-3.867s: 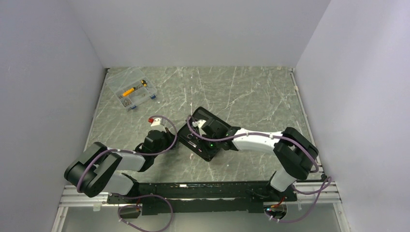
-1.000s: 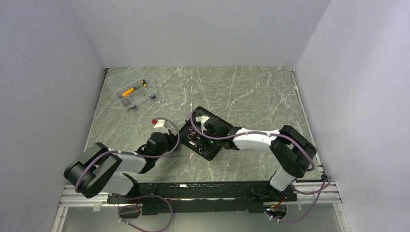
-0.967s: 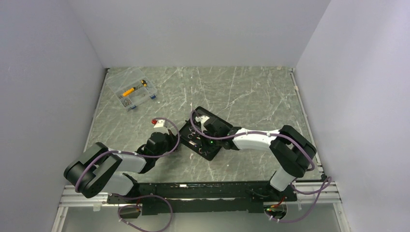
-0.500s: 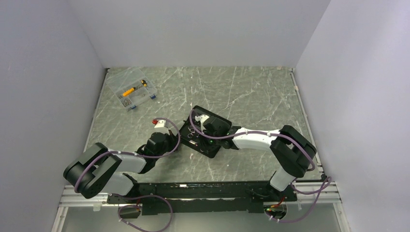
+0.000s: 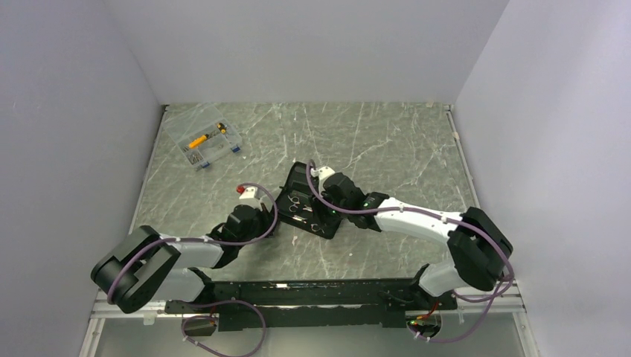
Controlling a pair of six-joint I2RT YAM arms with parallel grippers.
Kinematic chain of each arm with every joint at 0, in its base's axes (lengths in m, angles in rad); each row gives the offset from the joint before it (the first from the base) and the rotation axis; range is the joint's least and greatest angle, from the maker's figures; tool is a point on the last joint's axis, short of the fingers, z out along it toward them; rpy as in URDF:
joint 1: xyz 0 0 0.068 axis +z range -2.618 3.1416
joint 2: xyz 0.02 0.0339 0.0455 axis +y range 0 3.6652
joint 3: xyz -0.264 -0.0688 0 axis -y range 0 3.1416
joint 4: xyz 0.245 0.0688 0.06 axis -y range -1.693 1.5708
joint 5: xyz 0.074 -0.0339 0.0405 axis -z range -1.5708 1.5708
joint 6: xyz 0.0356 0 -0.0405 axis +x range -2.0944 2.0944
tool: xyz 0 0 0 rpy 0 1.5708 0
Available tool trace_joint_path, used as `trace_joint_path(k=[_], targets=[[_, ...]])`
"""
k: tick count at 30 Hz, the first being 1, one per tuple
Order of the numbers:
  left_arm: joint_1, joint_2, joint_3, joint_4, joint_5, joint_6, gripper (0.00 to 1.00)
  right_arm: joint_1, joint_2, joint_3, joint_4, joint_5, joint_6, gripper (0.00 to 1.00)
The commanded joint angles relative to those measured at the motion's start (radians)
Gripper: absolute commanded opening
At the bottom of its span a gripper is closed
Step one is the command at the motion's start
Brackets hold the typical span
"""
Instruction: Sort the hair-cutting tools
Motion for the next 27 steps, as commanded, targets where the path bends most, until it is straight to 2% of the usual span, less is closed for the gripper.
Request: trace_joint_path(k=[1, 3, 6, 9, 10, 13, 16, 19, 23, 27], targets=[[-0.008, -0.046, 0.023, -0.091, 0.033, 0.01, 0.11, -0.023, -0.071, -0.053, 0.008, 0.065, 0.056, 0.49], [-0.007, -0.081, 0.029, -0.108, 0.04, 0.002, 0.31, -0.042, -0.094, -0.092, 0.032, 0.102, 0.1, 0.49], [-0.008, -0.153, 0.049, -0.178, 0.027, -0.014, 0.55, -0.076, -0.13, -0.145, 0.06, 0.164, 0.186, 0.51], [-0.006, -0.243, 0.073, -0.26, -0.003, -0.03, 0.96, -0.145, -0.187, -0.204, 0.109, 0.162, 0.256, 0.52], [-0.007, -0.284, 0.08, -0.292, -0.03, -0.039, 0.99, -0.168, -0.211, -0.226, 0.135, 0.148, 0.273, 0.54], [-0.003, -0.349, 0.092, -0.357, -0.137, -0.108, 0.99, -0.213, -0.288, -0.281, 0.191, 0.146, 0.311, 0.69], [0.043, -0.301, 0.147, -0.377, -0.186, -0.163, 0.99, -0.236, -0.346, -0.317, 0.243, 0.117, 0.327, 0.73], [0.115, -0.185, 0.233, -0.412, -0.134, -0.18, 0.99, -0.238, -0.365, -0.31, 0.228, 0.077, 0.321, 0.74], [0.227, -0.055, 0.26, -0.366, 0.015, -0.262, 0.99, -0.238, -0.401, -0.324, 0.2, 0.017, 0.306, 0.74], [0.245, 0.023, 0.308, -0.361, 0.082, -0.257, 0.99, -0.236, -0.45, -0.36, 0.184, -0.014, 0.316, 0.73]])
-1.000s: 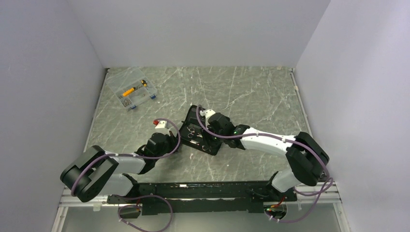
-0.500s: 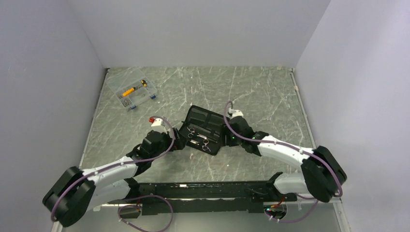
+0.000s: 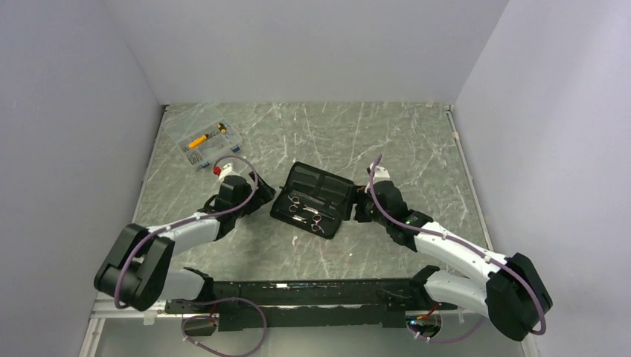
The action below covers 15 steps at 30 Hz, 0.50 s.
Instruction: Sort the hair-cutting tools
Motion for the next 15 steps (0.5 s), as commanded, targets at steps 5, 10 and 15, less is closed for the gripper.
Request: trace_joint_path(k=[5, 10, 15], targets=[[0.002, 0.101, 0.054, 0.039, 0.163, -0.01, 0.95, -0.001, -0.137, -0.081, 0.018, -0.045, 0.044, 0.72], [-0.044, 0.159, 0.027, 0.078, 0.183, 0.007, 0.82, -0.002, -0.164, -0.118, 0.029, -0.018, 0.067, 0.72], [-0.094, 0.204, -0.029, 0.175, 0.235, 0.021, 0.69, -0.003, -0.151, -0.129, 0.034, 0.048, 0.111, 0.73]])
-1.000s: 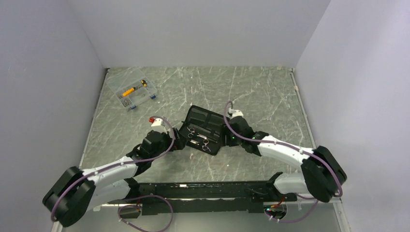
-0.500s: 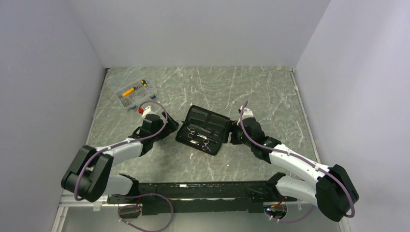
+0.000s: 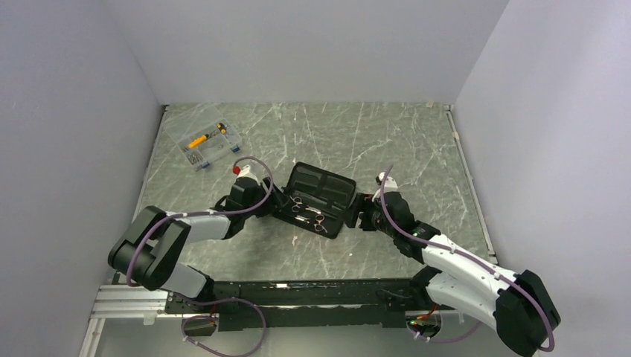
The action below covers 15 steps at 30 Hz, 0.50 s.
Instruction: Sort the hair-cutting tools
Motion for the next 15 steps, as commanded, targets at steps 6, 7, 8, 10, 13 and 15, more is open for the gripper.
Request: trace_joint_path(k=[6, 7, 8, 10, 13, 15], targets=[[-0.128, 0.05, -0.107, 0.16, 0.176, 0.106, 0.62, -0.012, 0.067, 0.009, 0.061, 0.123, 0.086, 0.73], [-0.147, 0.054, -0.114, 0.177, 0.198, 0.122, 0.61, -0.016, 0.086, 0.015, 0.062, 0.13, 0.089, 0.73], [-0.168, 0.057, -0.121, 0.192, 0.212, 0.134, 0.6, -0.021, 0.102, 0.018, 0.066, 0.143, 0.097, 0.73], [-0.206, 0.053, -0.132, 0.206, 0.221, 0.159, 0.6, -0.034, 0.132, 0.025, 0.059, 0.178, 0.122, 0.73], [-0.254, 0.015, -0.142, 0.207, 0.219, 0.209, 0.6, -0.054, 0.163, 0.021, 0.062, 0.219, 0.152, 0.73], [-0.289, -0.022, -0.131, 0.178, 0.212, 0.263, 0.61, -0.07, 0.179, 0.015, 0.071, 0.233, 0.158, 0.73]])
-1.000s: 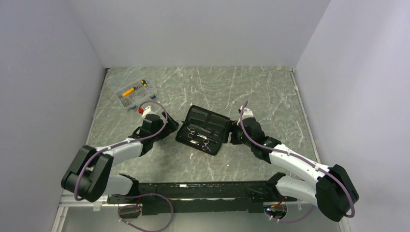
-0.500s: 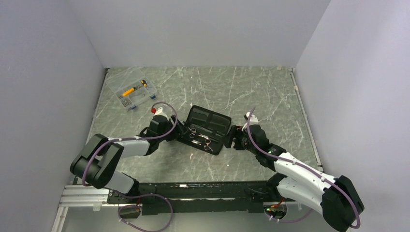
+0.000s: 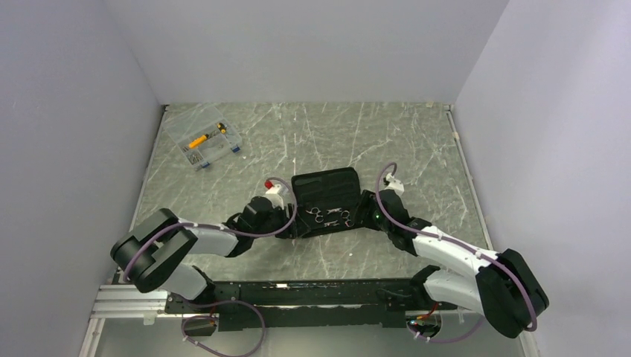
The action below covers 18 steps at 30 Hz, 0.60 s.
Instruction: Sort the hair-cutting tools
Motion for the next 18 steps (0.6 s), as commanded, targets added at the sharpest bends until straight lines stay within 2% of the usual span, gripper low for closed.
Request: trace_joint_path(k=[1, 4, 7, 8, 11, 14, 18], targets=[[-0.078, -0.063, -0.013, -0.073, 0.031, 0.153, 0.62, -0.033, 0.026, 0.022, 0.057, 0.083, 0.046, 0.73], [-0.123, -0.119, -0.017, -0.097, 0.012, 0.19, 0.72, -0.064, 0.049, 0.023, 0.069, 0.079, 0.033, 0.73], [-0.125, -0.249, -0.065, -0.139, -0.098, 0.142, 0.96, -0.091, 0.031, 0.027, 0.053, 0.08, 0.017, 0.73], [-0.125, -0.313, -0.083, -0.165, -0.167, 0.118, 0.99, -0.094, 0.014, 0.029, 0.039, 0.087, 0.011, 0.73], [-0.103, -0.512, -0.085, -0.27, -0.361, 0.059, 0.99, -0.1, -0.06, 0.035, -0.002, 0.095, -0.011, 0.73], [-0.02, -0.562, 0.004, -0.393, -0.455, 0.038, 0.99, -0.105, -0.122, 0.023, -0.042, 0.062, -0.029, 0.73], [0.166, -0.409, 0.128, -0.396, -0.311, 0.03, 0.99, -0.106, -0.156, -0.014, -0.032, -0.047, -0.042, 0.73]])
